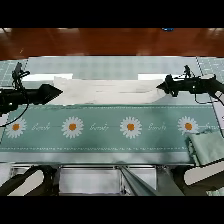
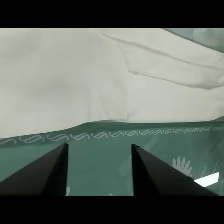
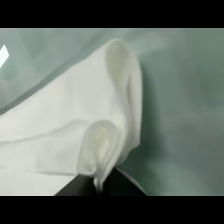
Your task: Fold the shirts.
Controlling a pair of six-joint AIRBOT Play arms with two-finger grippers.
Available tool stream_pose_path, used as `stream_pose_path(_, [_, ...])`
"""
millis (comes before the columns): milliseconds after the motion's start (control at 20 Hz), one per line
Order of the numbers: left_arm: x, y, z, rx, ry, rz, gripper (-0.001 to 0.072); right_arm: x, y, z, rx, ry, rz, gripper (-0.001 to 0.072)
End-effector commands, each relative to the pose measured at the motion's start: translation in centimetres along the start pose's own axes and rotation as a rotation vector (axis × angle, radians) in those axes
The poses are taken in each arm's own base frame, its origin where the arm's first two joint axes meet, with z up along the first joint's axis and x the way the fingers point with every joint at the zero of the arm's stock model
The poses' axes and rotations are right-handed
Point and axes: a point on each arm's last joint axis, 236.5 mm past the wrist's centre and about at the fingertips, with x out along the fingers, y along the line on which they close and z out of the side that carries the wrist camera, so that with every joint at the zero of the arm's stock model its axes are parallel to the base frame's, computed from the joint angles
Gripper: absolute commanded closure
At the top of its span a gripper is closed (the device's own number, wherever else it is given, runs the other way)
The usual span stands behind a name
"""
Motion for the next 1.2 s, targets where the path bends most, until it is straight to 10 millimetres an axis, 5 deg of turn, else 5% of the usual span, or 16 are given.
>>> stream_pose_path(0, [0.0,-0.6,-0.9,0.007,0.039,-0.024,0.0681,-2.8,1.8,-1.2,-0.142,0.041,-0.071,0.0694])
stream_pose_path(200, [1.8,-4.7,-3.4,0.118,0.122,-0.101,0.0686,-10.2,4.8,-3.4,-0.285,-0.033,-0.147,0.0694])
stream_pose_path(500, [11.2,-14.3,-5.6,0.292,0.191,-0.133,0.0687,-17.9,9.0,-10.4,-0.388,-0.153,-0.138,0.0695])
stream_pose_path(800, [22.4,-22.6,-15.5,0.470,0.523,-0.070,0.0687,-22.0,12.7,-15.5,-0.455,-0.236,-0.099,0.0694])
stream_pose_path(950, [25.5,-26.3,-21.0,0.430,0.621,-0.105,0.0687,-22.7,12.7,-16.7,-0.476,-0.231,-0.116,0.0694])
stream_pose_path(1150, [26.2,-28.8,-28.3,0.440,0.770,-0.169,0.0686,-22.6,12.7,-16.9,-0.476,-0.224,-0.117,0.0694])
